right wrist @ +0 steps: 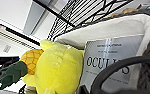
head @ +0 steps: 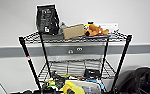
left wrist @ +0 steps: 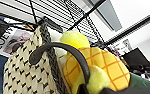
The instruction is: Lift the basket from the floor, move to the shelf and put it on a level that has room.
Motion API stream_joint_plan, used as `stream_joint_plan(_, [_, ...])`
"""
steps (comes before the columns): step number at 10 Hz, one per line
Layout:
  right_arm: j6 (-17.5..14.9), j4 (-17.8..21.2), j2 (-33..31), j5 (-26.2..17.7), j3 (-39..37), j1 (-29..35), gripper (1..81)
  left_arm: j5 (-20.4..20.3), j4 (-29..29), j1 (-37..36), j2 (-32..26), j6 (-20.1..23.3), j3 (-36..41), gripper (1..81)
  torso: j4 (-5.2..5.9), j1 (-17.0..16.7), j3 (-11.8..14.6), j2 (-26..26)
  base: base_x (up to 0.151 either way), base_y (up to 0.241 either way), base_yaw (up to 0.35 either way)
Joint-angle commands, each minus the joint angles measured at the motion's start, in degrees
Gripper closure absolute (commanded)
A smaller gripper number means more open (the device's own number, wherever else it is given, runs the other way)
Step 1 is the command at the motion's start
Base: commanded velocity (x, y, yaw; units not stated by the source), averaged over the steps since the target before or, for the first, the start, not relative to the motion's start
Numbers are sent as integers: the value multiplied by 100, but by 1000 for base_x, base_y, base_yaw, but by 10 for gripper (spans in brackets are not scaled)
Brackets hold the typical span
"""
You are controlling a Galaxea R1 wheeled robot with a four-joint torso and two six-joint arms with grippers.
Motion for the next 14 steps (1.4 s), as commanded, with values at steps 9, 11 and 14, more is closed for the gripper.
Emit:
stream_joint_plan(9, [-41,1075,-689,-459,1302,2278,811,-6,-171,-1908,-500,-742,1043,811,0,0,0,0,0,0,0])
stream_joint_plan(11, [-41,1260,-769,-573,1416,2602,811,47,-171,-2286,-606,-936,1184,811,0,0,0,0,0,0,0])
stream_joint_plan(14, [-32,1541,-760,-731,1399,3112,811,74,-171,-2638,-685,-1129,1228,811,0,0,0,0,0,0,0])
